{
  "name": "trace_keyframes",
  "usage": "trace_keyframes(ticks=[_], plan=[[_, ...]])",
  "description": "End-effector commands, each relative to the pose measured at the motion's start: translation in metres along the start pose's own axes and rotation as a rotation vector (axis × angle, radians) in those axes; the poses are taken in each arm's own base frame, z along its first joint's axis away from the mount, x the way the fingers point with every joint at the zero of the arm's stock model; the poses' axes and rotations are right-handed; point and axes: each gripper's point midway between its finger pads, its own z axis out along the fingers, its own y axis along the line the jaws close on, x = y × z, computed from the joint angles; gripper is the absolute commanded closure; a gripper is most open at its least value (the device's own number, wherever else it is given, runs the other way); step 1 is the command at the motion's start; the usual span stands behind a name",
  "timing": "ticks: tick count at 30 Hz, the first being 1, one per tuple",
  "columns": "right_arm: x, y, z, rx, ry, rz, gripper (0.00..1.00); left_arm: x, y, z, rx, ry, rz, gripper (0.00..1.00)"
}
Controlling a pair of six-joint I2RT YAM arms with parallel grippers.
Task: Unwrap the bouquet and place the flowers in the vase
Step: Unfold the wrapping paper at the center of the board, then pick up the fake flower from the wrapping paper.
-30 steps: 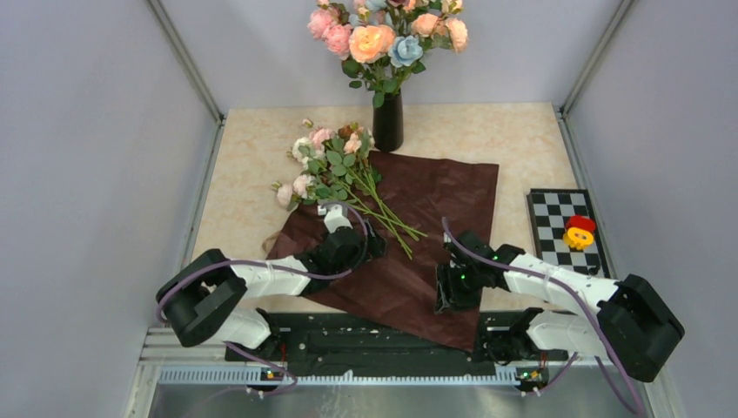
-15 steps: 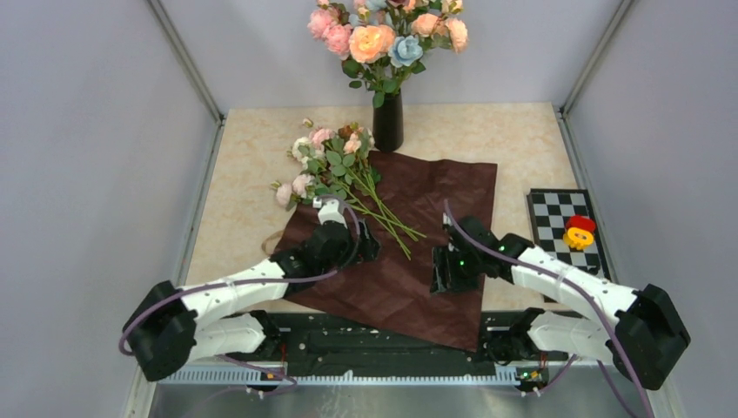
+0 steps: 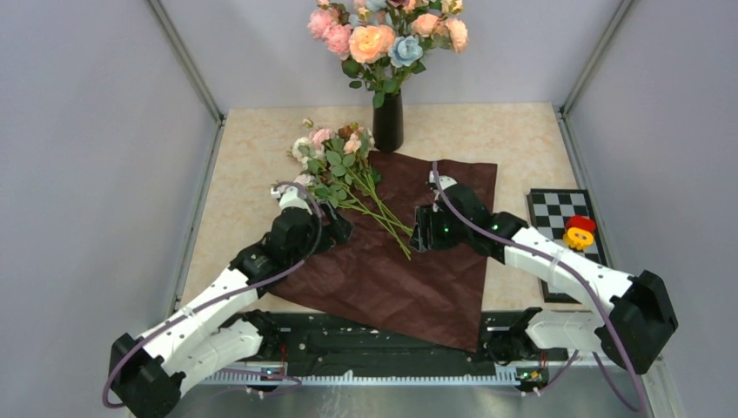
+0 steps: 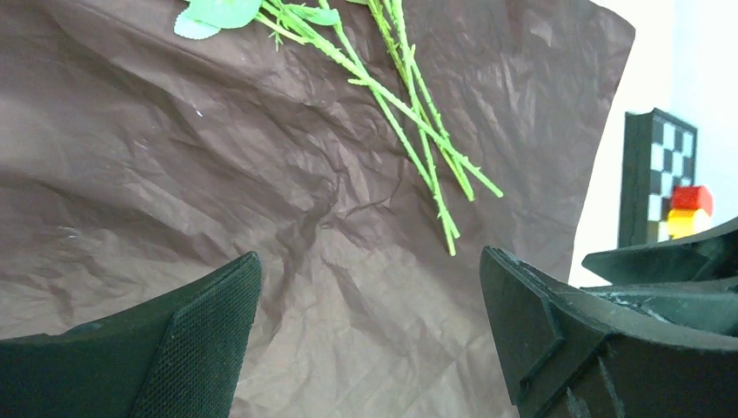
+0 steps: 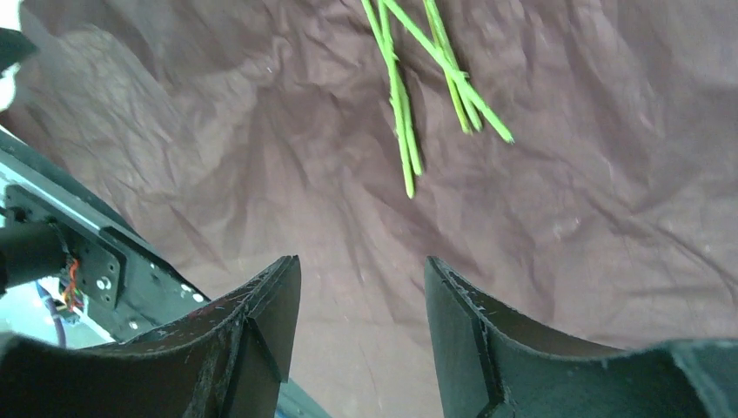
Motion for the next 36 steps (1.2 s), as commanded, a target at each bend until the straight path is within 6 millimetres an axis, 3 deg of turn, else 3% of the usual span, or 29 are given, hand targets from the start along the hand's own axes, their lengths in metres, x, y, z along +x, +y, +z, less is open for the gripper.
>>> trace_keyframes(ticks=[1, 5, 10, 22, 29, 36], plan=[[-0.049, 0.030, -0.001, -0.099, -0.182, -0.044, 0.45, -0.012, -0.018, 0.017, 0.068, -0.039, -0.170, 0.01], [-0.054, 0.027, -0.004, -0.090, -0.223, -0.058, 0.46, -0.017, -0.023, 0.046, 0.082, -0.086, -0.307, 0.07], [-0.054, 0.026, -0.013, -0.122, -0.293, -0.062, 0.47, -0.022, -0.028, 0.072, 0.058, -0.103, -0.360, 0.13], [-0.054, 0.020, -0.026, -0.125, -0.363, -0.073, 0.47, -0.014, -0.010, 0.147, -0.021, -0.093, -0.439, 0.33], [-0.050, 0.021, -0.020, -0.128, -0.334, -0.094, 0.47, -0.017, 0.005, 0.169, -0.073, -0.106, -0.446, 0.45], [-0.043, 0.022, -0.012, -0.142, -0.302, -0.086, 0.47, -0.006, 0.021, 0.182, -0.098, -0.076, -0.480, 0.50]])
